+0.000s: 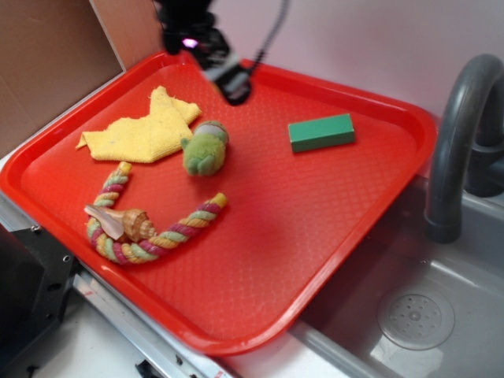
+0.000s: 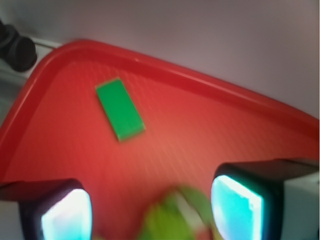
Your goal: Grab the green block.
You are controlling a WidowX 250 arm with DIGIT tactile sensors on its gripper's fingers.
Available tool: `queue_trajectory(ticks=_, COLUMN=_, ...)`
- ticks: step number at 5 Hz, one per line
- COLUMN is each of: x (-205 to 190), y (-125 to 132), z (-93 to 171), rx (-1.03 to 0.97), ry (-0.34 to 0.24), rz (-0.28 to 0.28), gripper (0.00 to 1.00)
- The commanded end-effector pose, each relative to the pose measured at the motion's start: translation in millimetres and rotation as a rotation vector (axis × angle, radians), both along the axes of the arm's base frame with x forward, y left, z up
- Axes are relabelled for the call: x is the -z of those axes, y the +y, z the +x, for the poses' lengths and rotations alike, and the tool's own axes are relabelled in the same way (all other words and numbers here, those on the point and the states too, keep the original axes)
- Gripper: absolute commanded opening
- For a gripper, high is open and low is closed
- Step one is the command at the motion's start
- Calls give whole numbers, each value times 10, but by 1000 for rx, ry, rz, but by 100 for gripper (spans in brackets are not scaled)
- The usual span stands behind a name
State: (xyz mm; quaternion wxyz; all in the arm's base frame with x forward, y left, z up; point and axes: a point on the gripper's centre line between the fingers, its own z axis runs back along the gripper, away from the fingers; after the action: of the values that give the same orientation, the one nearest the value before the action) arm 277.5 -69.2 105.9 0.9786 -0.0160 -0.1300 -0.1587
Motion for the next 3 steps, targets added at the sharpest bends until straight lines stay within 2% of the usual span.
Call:
queue_trajectory(ticks=1, x=308, y=-265, z=496, rx=124, ry=0, rz=-20, gripper=100)
queue_trajectory(ticks=2, x=436, y=-333, z=563, rx=174, ry=24, rz=-21, gripper=100)
queue_trajectory(ticks=3, x=583, y=-381, z=583, rx=197, ry=56, rz=1, gripper=100)
